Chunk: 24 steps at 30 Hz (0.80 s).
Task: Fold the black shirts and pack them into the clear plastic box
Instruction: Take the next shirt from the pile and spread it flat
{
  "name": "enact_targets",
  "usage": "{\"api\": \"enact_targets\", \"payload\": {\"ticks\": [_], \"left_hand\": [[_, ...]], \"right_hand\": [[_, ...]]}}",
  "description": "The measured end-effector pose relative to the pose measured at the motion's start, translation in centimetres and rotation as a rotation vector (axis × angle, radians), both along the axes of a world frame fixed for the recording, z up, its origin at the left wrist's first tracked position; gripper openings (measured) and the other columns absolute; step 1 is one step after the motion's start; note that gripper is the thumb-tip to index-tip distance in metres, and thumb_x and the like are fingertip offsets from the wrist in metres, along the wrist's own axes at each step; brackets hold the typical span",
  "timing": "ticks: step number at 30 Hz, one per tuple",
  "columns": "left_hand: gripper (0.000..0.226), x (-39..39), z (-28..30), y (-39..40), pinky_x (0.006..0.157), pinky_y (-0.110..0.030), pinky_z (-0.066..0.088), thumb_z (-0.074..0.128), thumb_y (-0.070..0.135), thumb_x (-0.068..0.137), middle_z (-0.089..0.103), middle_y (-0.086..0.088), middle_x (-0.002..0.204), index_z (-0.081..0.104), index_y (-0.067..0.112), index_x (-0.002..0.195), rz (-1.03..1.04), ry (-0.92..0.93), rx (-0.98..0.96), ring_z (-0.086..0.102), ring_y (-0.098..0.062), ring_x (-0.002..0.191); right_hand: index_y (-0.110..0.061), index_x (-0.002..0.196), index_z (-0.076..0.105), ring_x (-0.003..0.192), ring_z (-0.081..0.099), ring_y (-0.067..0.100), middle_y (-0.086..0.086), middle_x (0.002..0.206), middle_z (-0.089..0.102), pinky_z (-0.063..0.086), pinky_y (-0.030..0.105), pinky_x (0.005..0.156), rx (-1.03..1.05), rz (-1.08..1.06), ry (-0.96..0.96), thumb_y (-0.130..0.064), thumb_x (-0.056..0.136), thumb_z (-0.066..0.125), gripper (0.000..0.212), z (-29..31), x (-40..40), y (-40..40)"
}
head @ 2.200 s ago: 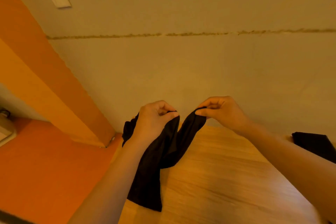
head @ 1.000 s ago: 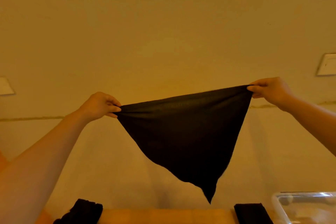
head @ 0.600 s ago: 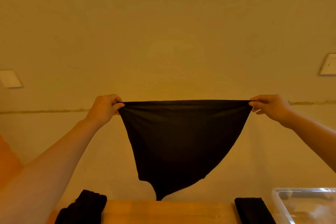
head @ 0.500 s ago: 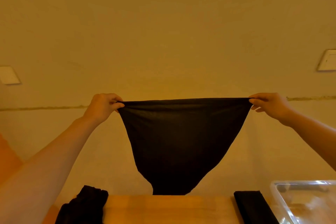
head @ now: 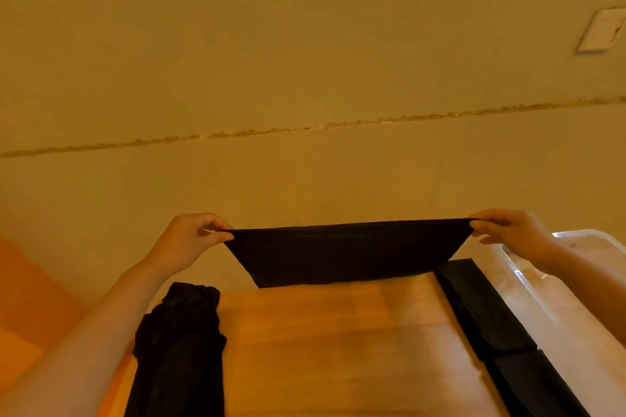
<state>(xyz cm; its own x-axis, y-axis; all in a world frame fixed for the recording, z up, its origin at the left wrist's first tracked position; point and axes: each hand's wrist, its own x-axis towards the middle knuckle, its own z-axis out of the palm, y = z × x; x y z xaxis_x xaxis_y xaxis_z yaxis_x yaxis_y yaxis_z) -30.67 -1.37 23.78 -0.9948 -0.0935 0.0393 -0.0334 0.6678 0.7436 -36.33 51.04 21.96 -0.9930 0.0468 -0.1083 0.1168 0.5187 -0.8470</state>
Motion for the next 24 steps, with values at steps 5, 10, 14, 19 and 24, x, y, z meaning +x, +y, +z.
{"api": "enact_targets", "payload": {"ticks": [5,10,14,19,24], "left_hand": [[0.004,6.0,-4.5,0.8,0.077,-0.017,0.045,0.072,0.016,0.084,0.073,0.007,0.085,0.072,0.020,0.085,-0.001,-0.051,0.084,0.066,-0.005,0.084],[0.014,14.1,-8.3,1.7,0.074,-0.008,0.044,0.070,0.017,0.085,0.070,0.014,0.086,0.068,0.031,0.089,-0.103,-0.074,-0.093,0.061,0.008,0.090],[0.018,20.2,-10.9,3.4,0.075,-0.009,0.047,0.069,0.018,0.084,0.068,0.020,0.084,0.067,0.032,0.095,-0.140,0.041,-0.228,0.062,0.007,0.085],[0.015,26.9,-14.7,5.7,0.077,-0.011,0.047,0.070,0.019,0.086,0.065,0.018,0.091,0.069,0.024,0.100,-0.200,0.091,-0.379,0.058,0.006,0.091],[0.016,32.8,-17.9,7.8,0.057,-0.007,0.039,0.081,0.014,0.075,0.065,0.013,0.076,0.070,0.021,0.084,-0.217,0.040,-0.519,0.061,0.001,0.072]], "right_hand": [[-0.009,0.100,0.071,0.087,0.068,0.029,0.015,0.089,0.072,0.056,0.016,0.066,-0.012,-0.007,-0.061,-0.009,0.090,0.063,0.013,-4.6,5.6,0.5],[-0.022,0.089,0.068,0.078,0.068,0.015,0.006,0.083,0.071,0.051,0.009,0.064,0.154,0.139,-0.051,-0.007,0.088,0.063,0.016,-6.9,12.3,1.3],[-0.034,0.087,0.064,0.074,0.066,0.001,-0.007,0.084,0.070,0.050,0.013,0.065,0.350,0.262,-0.044,-0.010,0.090,0.063,0.025,-9.1,17.4,2.4],[-0.025,0.099,0.067,0.078,0.062,0.002,-0.011,0.091,0.066,0.047,0.009,0.066,0.428,0.333,-0.025,-0.013,0.091,0.061,0.015,-12.5,23.1,3.9],[-0.037,0.090,0.059,0.068,0.065,0.005,-0.008,0.081,0.065,0.052,0.014,0.064,0.471,0.376,-0.085,-0.013,0.089,0.064,0.024,-15.9,28.3,5.3]]}}
